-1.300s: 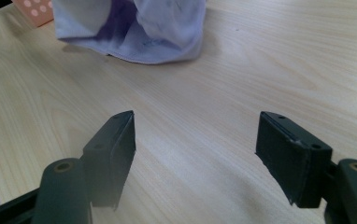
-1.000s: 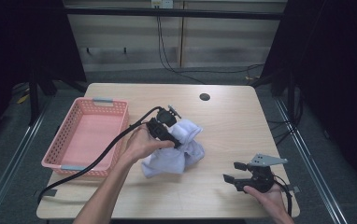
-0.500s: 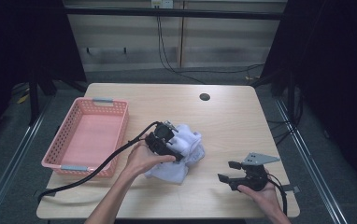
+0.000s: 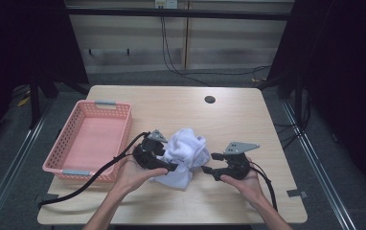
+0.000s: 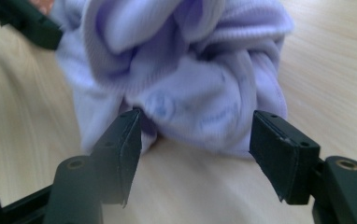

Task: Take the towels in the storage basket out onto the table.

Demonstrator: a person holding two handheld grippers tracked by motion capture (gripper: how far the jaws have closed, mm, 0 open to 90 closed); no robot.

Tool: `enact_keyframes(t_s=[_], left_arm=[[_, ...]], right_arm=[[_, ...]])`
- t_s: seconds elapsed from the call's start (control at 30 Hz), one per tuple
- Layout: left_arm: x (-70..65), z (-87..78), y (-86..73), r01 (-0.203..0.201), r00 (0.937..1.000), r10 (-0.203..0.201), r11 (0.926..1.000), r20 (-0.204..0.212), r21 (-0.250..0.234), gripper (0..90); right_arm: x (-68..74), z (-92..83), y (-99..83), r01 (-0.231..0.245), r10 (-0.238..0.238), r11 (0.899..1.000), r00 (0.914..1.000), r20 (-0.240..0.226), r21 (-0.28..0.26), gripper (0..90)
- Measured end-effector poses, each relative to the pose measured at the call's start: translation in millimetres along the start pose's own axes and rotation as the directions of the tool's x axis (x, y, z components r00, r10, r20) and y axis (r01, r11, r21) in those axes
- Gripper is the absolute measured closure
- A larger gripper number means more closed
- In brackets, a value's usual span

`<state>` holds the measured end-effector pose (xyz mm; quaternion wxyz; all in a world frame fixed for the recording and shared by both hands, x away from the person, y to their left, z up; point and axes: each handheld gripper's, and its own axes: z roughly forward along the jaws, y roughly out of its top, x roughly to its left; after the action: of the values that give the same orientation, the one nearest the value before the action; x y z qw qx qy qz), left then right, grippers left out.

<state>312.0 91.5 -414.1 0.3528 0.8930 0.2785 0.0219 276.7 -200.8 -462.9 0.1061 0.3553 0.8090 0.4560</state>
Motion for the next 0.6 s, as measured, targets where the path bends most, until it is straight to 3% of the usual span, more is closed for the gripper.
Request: enact_keyframes(t_s=[0.13,0.17,0.2,0.37,0.4,0.43,0.47,0.5,0.53,0.57,0.6], left_arm=[[-5.1,-7.5,-11.3,0.020,0.9998,-0.019,0.9989,0.009,-0.043,37.4],[-5.1,-7.5,-11.3,0.020,0.9998,-0.019,0.9989,0.009,-0.043,38.2],[-6.1,-9.6,-14.9,0.028,0.9996,-0.028,0.9978,-0.004,-0.060,38.2],[-5.6,-9.8,-30.8,0.038,0.9992,-0.039,0.9961,-0.009,-0.079,39.3],[-2.5,-5.8,-31.7,0.044,0.9987,-0.046,0.9938,-0.022,-0.102,39.3],[-2.5,-5.8,-31.7,0.044,0.9987,-0.046,0.9938,-0.022,-0.102,39.1],[1.4,-1.7,-29.8,0.063,0.9980,-0.062,0.9910,0.009,-0.118,38.5],[2.1,0.6,-28.4,0.056,0.9984,-0.057,0.9904,0.000,-0.126,40.0],[2.1,0.6,-28.4,0.056,0.9984,-0.057,0.9904,0.000,-0.126,46.3],[3.4,2.7,-25.8,0.028,0.9990,-0.032,0.9888,-0.030,-0.147,58.9],[4.5,1.7,-25.4,0.043,0.9988,-0.046,0.9861,-0.018,-0.161,67.2]], right_arm=[[-5.0,18.3,10.1,-0.005,0.005,1.000,0.9999,-0.015,0.002,35.1],[-5.0,18.3,10.1,-0.005,0.005,1.000,0.9999,-0.015,0.002,35.1],[-7.3,31.1,11.6,-0.005,0.006,0.999,0.9996,-0.028,0.034,34.5],[-3.8,46.0,11.8,0.009,-0.007,0.999,0.9994,-0.033,0.049,39.3],[-2.7,50.0,12.6,0.015,-0.014,0.999,0.9992,-0.037,0.043,52.6],[-2.8,51.2,12.6,0.006,-0.004,0.999,0.9992,-0.040,0.043,56.1],[-2.1,52.5,12.4,-0.003,0.005,0.999,0.9988,-0.049,0.049,60.0],[-1.1,52.6,12.2,0.008,-0.005,0.999,0.9985,-0.054,0.053,64.3],[-0.5,51.5,12.4,0.017,-0.015,0.999,0.9989,-0.043,0.050,69.5],[-0.8,49.8,13.0,0.008,-0.006,0.999,0.9992,-0.039,0.045,73.2],[-2.3,48.0,13.7,0.002,0.000,0.999,0.9989,-0.046,0.040,75.0]])
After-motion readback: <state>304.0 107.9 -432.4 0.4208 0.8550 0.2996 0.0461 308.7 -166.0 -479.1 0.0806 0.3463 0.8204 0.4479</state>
